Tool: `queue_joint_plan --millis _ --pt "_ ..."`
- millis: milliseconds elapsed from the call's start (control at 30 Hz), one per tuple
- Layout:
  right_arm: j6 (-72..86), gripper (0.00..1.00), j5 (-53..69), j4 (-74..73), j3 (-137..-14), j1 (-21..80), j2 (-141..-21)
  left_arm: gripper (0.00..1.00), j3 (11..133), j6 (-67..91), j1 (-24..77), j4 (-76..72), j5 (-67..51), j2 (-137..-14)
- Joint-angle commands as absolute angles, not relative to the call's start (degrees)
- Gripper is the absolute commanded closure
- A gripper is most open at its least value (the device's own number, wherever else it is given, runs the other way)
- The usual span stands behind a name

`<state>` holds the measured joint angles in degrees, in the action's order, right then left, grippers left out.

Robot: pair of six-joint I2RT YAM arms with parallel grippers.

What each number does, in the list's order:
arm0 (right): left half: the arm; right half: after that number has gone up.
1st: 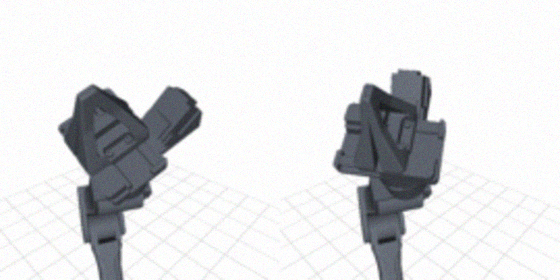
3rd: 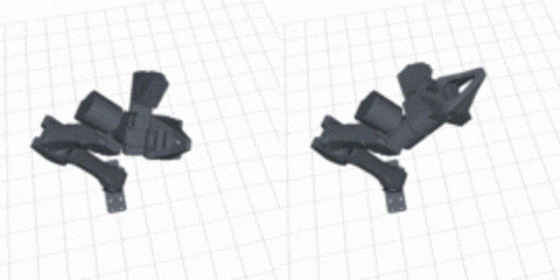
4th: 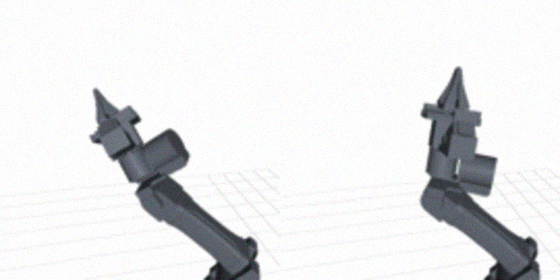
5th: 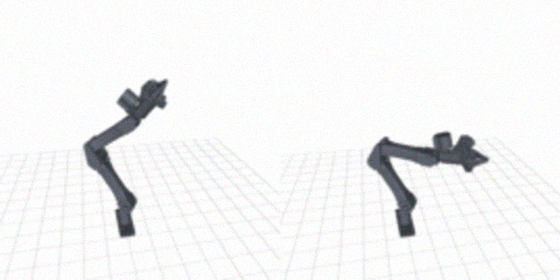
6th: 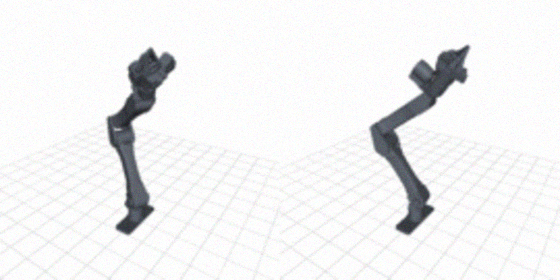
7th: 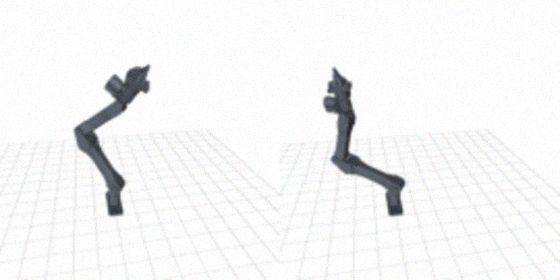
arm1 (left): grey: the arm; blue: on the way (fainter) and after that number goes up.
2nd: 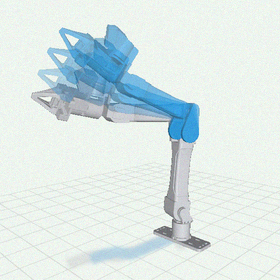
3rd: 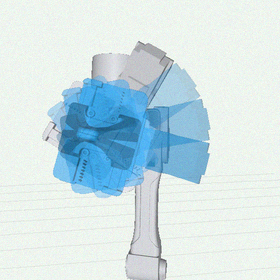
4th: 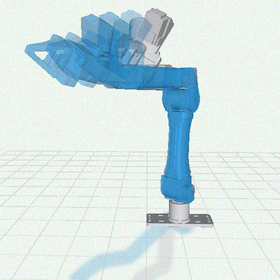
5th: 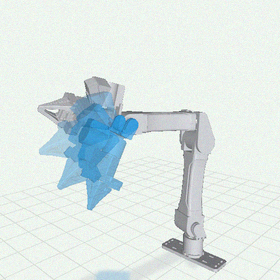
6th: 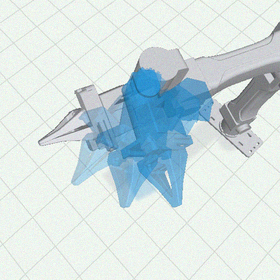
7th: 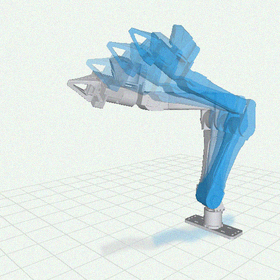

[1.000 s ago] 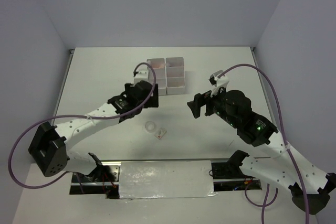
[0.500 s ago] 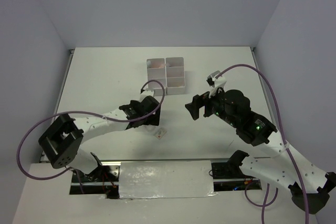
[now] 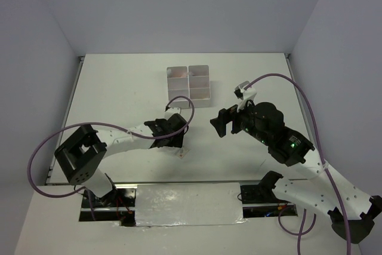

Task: Sort the stationery into containers
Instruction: Pick up the stationery from the center of the board, then place the stationery in the storage box.

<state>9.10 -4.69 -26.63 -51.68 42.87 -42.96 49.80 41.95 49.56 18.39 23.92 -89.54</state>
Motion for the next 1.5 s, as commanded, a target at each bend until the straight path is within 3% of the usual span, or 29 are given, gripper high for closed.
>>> queue_joint_plan --millis 0,167,267,300,367,400,567,633,867,967,1133,1467 --pt "8.61 0.00 -4.31 -25.14 -51.42 42.98 -42.89 0.21 51.24 43.77 50.71 19.33 23.64 -91.67" --pt "8.61 0.00 -4.04 -25.14 -51.50 42.98 -42.72 0.27 50.80 44.56 50.80 19.95 24.61 -93.25" --pt "8.61 0.00 -4.04 -25.14 -51.42 42.98 -42.45 0.45 51.24 44.74 50.80 20.13 25.31 -94.13" --pt "8.53 0.00 -4.04 -25.14 -51.42 42.98 -42.36 0.61 51.85 44.91 50.80 20.39 25.66 -94.22" --pt "8.61 0.00 -4.13 -25.14 -51.42 42.98 -42.19 0.82 52.56 45.00 50.80 20.83 27.24 -93.26" --pt "8.61 0.00 -4.30 -24.96 -51.33 42.89 -42.10 0.99 53.69 44.65 50.80 20.83 28.03 -92.29" --pt "8.53 0.00 -4.22 -24.70 -51.24 42.98 -42.36 1.00 58.00 38.77 50.71 13.38 39.79 -82.47" --pt "8.53 0.00 -4.13 -24.70 -51.33 43.07 -42.45 1.00 58.62 32.63 49.84 2.41 41.74 -80.60" --pt "8.44 0.00 -4.31 -25.14 -51.42 42.98 -42.10 1.00 68.62 22.34 38.86 -17.12 35.08 -88.84" --pt "8.35 0.00 -4.31 -25.05 -51.33 42.98 -41.75 1.00 75.90 21.27 35.25 -17.94 27.63 -95.78" --pt "8.26 0.00 -4.48 -25.31 -51.42 42.98 -41.92 1.00 84.98 20.83 34.01 -12.92 28.65 -104.05" --pt "8.26 0.00 -3.78 -25.14 -51.50 42.98 -42.80 1.00 76.91 25.57 33.93 -13.79 28.30 -103.18"
